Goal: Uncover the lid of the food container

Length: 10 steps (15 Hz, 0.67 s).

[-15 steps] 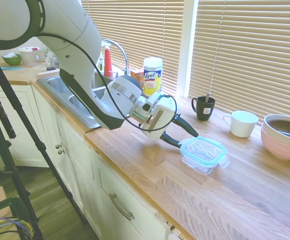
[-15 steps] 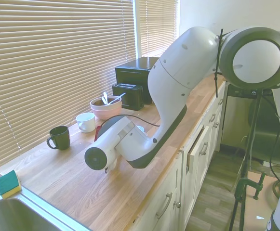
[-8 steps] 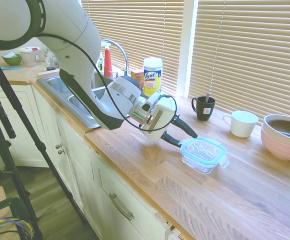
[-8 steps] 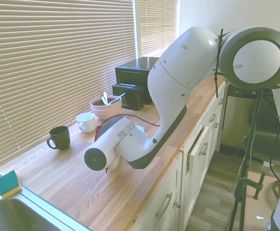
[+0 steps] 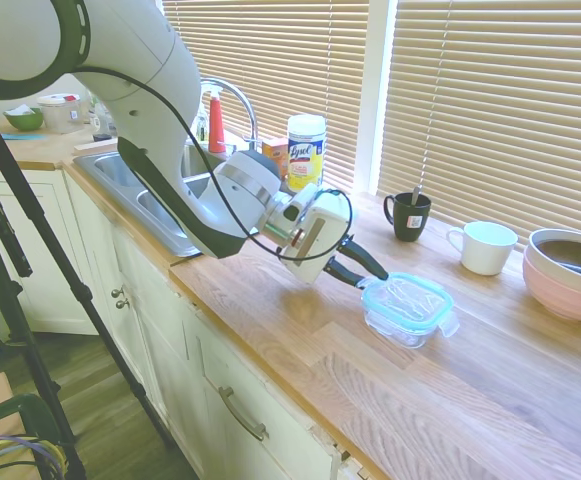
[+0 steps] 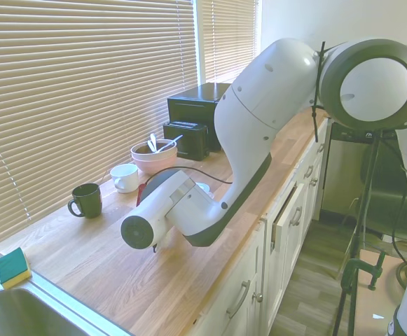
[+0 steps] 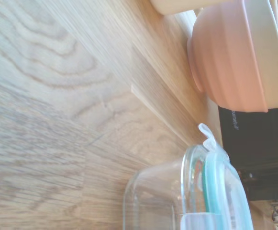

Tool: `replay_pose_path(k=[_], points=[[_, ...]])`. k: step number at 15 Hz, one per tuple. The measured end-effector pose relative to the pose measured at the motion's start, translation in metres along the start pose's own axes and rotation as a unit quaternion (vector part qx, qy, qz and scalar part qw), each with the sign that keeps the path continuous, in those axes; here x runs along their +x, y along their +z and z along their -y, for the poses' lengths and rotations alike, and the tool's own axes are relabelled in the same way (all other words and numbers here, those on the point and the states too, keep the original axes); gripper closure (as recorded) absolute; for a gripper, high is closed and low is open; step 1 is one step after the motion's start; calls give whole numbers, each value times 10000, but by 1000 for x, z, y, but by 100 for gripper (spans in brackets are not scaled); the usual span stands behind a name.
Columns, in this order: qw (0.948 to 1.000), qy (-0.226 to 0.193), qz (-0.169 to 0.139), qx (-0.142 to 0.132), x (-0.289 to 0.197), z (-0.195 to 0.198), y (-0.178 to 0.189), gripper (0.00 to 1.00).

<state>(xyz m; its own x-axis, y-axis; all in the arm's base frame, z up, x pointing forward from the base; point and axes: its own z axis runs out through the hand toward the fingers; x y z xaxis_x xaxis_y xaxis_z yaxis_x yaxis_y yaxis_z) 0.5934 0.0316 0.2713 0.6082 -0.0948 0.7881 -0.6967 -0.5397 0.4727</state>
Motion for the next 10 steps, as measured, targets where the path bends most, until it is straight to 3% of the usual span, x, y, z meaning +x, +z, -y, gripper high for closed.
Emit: replay_pose_path(k=[10], points=[[10000, 78, 12, -7, 20, -9, -6, 100]])
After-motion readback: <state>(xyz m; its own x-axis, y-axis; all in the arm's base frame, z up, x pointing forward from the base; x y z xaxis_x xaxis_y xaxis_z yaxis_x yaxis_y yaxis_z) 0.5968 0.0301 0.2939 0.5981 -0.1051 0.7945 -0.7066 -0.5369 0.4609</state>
